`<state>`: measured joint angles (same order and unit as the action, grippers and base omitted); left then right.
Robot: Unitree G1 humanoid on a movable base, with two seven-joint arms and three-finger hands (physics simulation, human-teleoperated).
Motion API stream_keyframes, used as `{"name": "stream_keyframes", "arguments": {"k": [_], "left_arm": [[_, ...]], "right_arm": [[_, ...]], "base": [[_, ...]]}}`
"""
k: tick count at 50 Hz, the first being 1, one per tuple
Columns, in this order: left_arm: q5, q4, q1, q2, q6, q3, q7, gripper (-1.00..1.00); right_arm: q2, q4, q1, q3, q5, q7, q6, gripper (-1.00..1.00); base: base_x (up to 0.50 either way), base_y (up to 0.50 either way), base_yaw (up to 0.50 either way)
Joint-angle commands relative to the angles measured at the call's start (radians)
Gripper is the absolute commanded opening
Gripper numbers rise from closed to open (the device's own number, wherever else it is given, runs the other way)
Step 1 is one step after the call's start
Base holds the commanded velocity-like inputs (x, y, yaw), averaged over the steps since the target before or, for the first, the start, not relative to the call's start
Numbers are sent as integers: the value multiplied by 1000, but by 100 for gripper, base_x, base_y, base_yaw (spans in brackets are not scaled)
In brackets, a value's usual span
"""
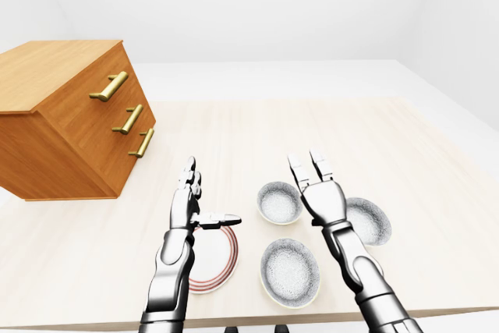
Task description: Stack the bowl at the front on the bowl in the middle.
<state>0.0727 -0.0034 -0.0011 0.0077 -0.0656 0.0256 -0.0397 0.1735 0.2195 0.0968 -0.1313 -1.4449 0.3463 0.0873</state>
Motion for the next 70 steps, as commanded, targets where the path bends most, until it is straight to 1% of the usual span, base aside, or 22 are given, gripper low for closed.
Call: {"name": "stream_keyframes", "arguments": {"k": [1, 3, 4, 5, 6, 9, 10, 11, 16, 20, 23, 24, 31, 35, 37, 40, 42, 49, 61, 70], "left_arm": [[4, 4, -1, 0, -2, 0, -1, 100], [5, 3, -1, 0, -3, 0, -1, 100], [5, -13, 3, -1, -19, -2, 1, 100], [4, -16, 3, -1, -20, -2, 2, 100], [5, -14, 3, -1, -18, -2, 1, 100], [5, 5, 0, -1, -3, 0, -1, 100], [6, 3, 0, -1, -5, 0, -1, 100], [8, -5, 0, -1, -14, 0, 0, 100], [12, -8, -1, -1, -20, 2, 1, 100], [13, 1, -3, 0, -14, 3, 0, 100], [17, 1, -2, 0, -15, 4, -1, 100], [17, -7, 0, 0, -21, 3, 0, 100], [19, -1, -3, 0, -21, 5, 0, 100], [21, -4, -2, 0, -22, 5, 0, 100], [21, 0, -3, 0, -22, 4, 0, 100], [21, 0, -2, 0, -22, 4, 0, 100], [23, -14, 3, -1, -22, 2, 0, 100], [28, -30, 6, -2, -22, 2, 0, 100], [31, -10, -2, 0, -22, 6, -4, 100], [34, -13, 0, 1, -22, 8, -5, 100]], "right_arm": [[5, 51, 6, -26, -50, 58, 0, 100], [4, 48, 5, -26, -50, 55, 0, 100], [1, 49, 0, -35, -66, 65, 0, 100], [0, 37, -7, -37, -65, 59, 0, 100], [-5, 10, -20, -40, -56, 40, 0, 100], [-9, -17, -32, -43, -49, 23, 0, 100], [-10, -22, -33, -44, -47, 18, 0, 100], [-12, -28, -38, -47, -49, 17, 0, 100], [-21, -47, -61, -53, -27, -3, 0, 100], [-23, -47, -67, -56, -20, -4, 0, 100], [-23, -19, -55, -63, -33, 19, 0, 100], [-22, 5, -42, -63, -36, 31, 0, 100], [-27, 20, -45, -72, -35, 38, 0, 100], [-31, 78, -15, -72, -28, 53, 0, 100], [-30, 123, 4, -75, -38, 82, 0, 100], [-29, 134, 9, -76, -43, 91, 0, 100], [-29, 193, 36, -73, -44, 115, 0, 100], [-35, 281, 77, -86, -70, 169, 0, 100], [-41, 390, 126, -101, -102, 177, 0, 100], [-48, 453, 137, -110, -106, 177, 0, 100]], "base": [[0, 0, 0], [0, 0, 0], [0, 0, 0], [0, 0, 0], [0, 0, 0], [0, 0, 0], [0, 0, 0], [0, 0, 0], [0, 0, 0], [0, 0, 0], [0, 0, 0], [0, 0, 0], [0, 0, 0], [0, 0, 0], [0, 0, 0], [0, 0, 0], [0, 0, 0], [0, 0, 0], [0, 0, 0], [0, 0, 0]]}}
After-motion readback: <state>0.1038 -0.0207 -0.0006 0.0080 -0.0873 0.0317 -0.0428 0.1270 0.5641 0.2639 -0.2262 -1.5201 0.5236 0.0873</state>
